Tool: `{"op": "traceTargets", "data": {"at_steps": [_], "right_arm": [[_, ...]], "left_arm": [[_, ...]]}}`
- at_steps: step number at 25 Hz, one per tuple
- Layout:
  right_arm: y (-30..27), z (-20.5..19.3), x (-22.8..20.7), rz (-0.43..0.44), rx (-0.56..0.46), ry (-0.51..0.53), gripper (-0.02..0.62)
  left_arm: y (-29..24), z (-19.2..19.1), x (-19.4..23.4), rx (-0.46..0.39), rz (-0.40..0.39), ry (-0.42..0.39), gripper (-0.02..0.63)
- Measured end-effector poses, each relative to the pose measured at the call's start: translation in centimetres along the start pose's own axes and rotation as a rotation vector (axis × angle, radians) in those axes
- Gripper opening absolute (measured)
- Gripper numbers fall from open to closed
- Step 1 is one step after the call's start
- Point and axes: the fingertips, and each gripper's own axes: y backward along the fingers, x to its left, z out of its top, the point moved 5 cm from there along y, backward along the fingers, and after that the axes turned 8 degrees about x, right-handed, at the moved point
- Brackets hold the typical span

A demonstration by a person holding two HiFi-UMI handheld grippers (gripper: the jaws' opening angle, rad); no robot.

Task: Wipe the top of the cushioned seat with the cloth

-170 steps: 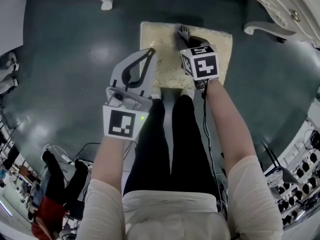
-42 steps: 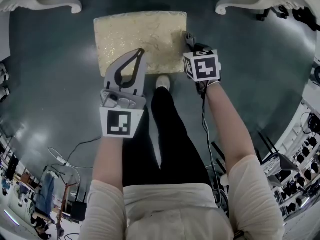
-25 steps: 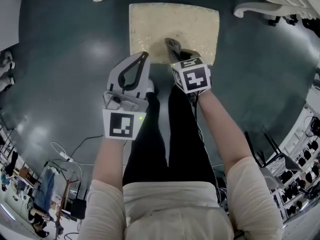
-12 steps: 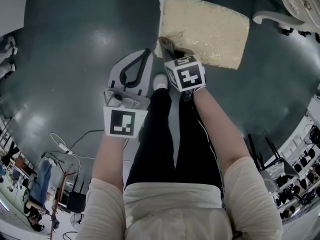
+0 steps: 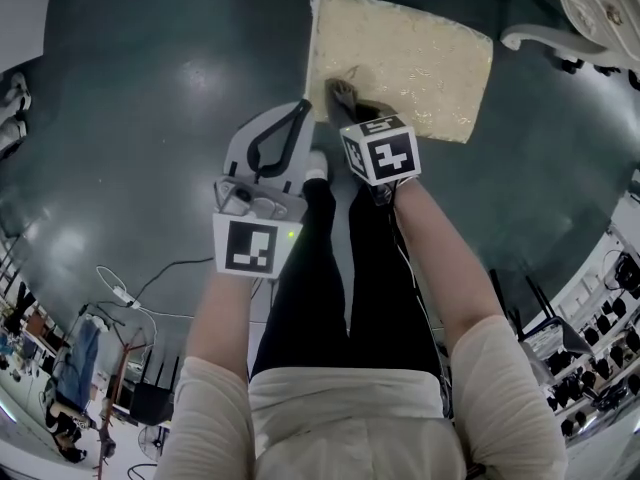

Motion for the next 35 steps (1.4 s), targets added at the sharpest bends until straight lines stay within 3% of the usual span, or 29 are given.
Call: {"op": "traceTargets", "data": {"at_steps": [22,35], "right_arm": [[5.9,-6.2,-11.3,-0.041,-0.002,-0.077,0.031],[9.5,-10.3,-18.4,-0.079,-0.003,-0.125,0.031]], "left_arm": [[-7.7,3.4,-9.7,0.001,-0.102,-0.070,0.002],[-13.4,8.1,-14.3,-0.071,-0.121,-0.102,0.002]]}}
